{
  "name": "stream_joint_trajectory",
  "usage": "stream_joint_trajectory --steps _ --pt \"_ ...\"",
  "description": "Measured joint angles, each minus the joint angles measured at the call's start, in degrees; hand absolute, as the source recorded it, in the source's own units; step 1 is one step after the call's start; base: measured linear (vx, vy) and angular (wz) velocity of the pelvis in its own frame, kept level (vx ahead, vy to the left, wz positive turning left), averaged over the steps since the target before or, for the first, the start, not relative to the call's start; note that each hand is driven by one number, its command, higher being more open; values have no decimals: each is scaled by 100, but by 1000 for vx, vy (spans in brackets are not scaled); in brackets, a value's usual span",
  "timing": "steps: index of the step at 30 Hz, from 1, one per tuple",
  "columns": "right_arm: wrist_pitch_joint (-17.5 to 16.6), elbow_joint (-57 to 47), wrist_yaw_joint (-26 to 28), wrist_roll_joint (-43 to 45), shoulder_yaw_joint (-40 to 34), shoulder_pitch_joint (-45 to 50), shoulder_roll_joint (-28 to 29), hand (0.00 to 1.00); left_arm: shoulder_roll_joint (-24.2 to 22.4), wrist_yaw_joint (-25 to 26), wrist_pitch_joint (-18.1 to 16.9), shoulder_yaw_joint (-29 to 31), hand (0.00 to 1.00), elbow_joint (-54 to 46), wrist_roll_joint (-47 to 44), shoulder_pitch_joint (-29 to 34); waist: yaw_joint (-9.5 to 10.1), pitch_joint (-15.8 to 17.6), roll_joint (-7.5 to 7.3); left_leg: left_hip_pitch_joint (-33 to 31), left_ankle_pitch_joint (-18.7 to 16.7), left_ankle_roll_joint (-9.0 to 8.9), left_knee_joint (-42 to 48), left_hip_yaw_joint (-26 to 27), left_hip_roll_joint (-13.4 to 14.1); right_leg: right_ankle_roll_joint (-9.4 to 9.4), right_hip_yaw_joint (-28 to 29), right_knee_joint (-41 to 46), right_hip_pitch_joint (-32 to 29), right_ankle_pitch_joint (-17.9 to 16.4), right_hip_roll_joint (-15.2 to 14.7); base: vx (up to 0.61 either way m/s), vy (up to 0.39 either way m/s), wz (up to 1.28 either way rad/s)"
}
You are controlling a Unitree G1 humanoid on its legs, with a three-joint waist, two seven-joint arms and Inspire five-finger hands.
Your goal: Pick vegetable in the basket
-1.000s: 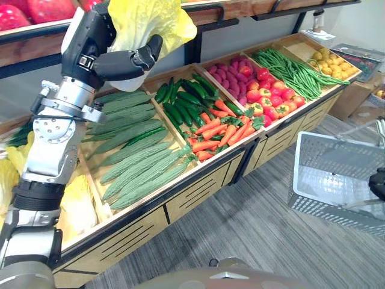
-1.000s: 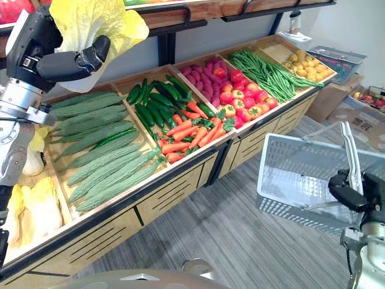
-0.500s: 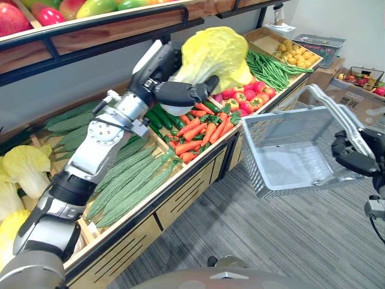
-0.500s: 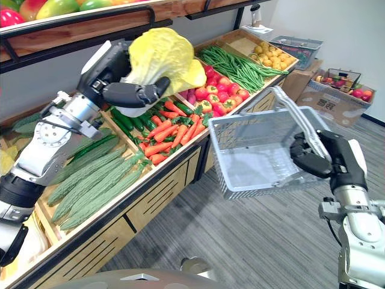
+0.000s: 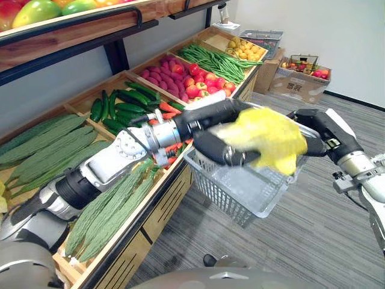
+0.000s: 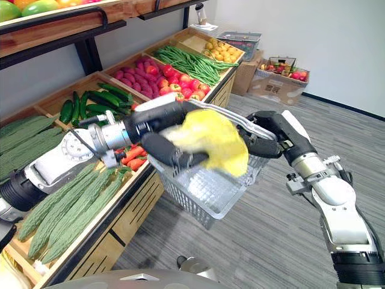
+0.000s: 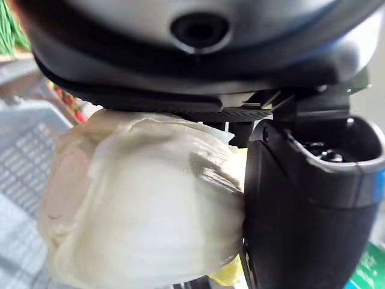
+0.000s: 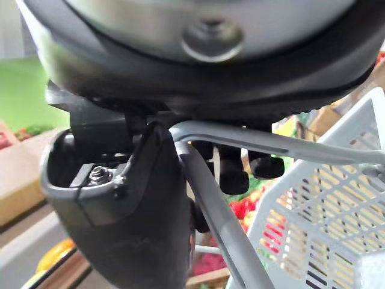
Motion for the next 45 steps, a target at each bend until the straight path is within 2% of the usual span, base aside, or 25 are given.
stream_joint_trajectory --steps 7,12,19,30,34,41,45 --pt "-345 -3 105 -91 782 -589 -138 0 598 -630 51 -274 0 -444 -660 11 34 -4 215 21 -143 -17 141 230 47 66 244 -127 -21 123 0 0 59 -17" --pt "-395 -3 216 -91 981 -606 -138 0 612 -902 58 -260 0 -466 -1011 502 20 4 307 18 -194 -50 239 297 117 54 288 -174 -20 162 23 13 32 -8" --pt "-415 -346 327 -22 1009 -600 -138 0 600 -957 59 -261 0 -366 -985 915 9 31 299 11 -205 -63 294 300 169 47 297 -174 -23 178 60 39 24 -2" --pt "-582 -1356 729 1304 750 -340 -137 0 308 -796 23 -96 0 434 -387 1139 4 116 224 -111 -225 -33 384 186 242 46 222 -193 -38 178 89 56 35 4" --pt "-582 -1518 943 1521 673 -231 -148 0 229 -663 -235 129 0 677 73 1139 -10 170 160 -204 -228 -28 400 180 240 45 221 -192 -123 179 83 43 32 0" --pt "-580 -1562 1040 1753 574 -31 -164 0 -131 -394 -484 364 0 966 919 1138 -15 188 164 -231 -227 -26 394 110 250 45 143 -198 -117 179 83 62 32 4" --pt "-577 -1585 1071 1889 457 294 -162 0 -143 -182 -691 518 0 1004 1407 1122 13 187 169 -301 -212 -3 394 -9 229 45 36 -199 -109 179 51 46 34 15"
